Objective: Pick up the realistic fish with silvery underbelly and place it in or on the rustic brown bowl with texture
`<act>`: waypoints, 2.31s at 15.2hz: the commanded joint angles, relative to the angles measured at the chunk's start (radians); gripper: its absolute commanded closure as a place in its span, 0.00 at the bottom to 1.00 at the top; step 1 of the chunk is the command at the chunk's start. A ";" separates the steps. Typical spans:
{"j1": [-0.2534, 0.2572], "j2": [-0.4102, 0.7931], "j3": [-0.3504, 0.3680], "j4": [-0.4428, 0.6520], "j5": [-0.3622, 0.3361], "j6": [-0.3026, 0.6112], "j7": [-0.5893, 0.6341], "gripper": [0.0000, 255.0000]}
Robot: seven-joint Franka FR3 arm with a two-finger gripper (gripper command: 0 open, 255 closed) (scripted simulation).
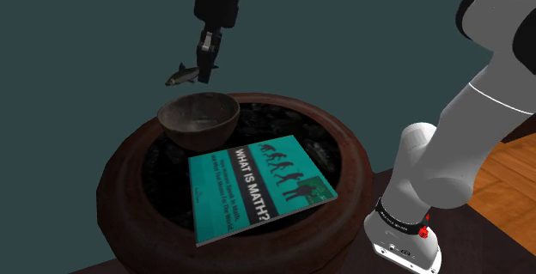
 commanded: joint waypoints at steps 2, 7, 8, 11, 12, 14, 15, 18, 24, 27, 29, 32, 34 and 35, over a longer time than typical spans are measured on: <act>0.007 0.056 0.024 0.042 -0.016 0.015 0.035 1.00; 0.009 0.039 0.024 -0.044 -0.011 0.084 0.030 1.00; 0.009 0.036 0.024 -0.060 -0.010 0.097 0.030 1.00; 0.010 0.030 0.024 -0.108 -0.008 0.138 0.027 1.00; 0.010 0.027 0.025 -0.132 -0.007 0.160 0.026 1.00; 0.010 0.027 0.025 -0.132 -0.007 0.160 0.026 1.00; 0.010 0.027 0.025 -0.132 -0.007 0.160 0.026 1.00; 0.010 0.027 0.025 -0.132 -0.007 0.160 0.026 1.00; 0.010 0.027 0.025 -0.132 -0.007 0.160 0.026 0.00; 0.010 0.018 0.022 -0.109 -0.005 0.128 0.025 0.00; 0.009 0.005 0.018 -0.057 -0.003 0.063 0.024 0.00; 0.008 0.001 0.016 -0.036 -0.003 0.038 0.023 0.00; 0.008 0.001 0.016 -0.035 -0.003 0.038 0.023 0.00; 0.008 0.001 0.016 -0.035 -0.003 0.038 0.023 0.00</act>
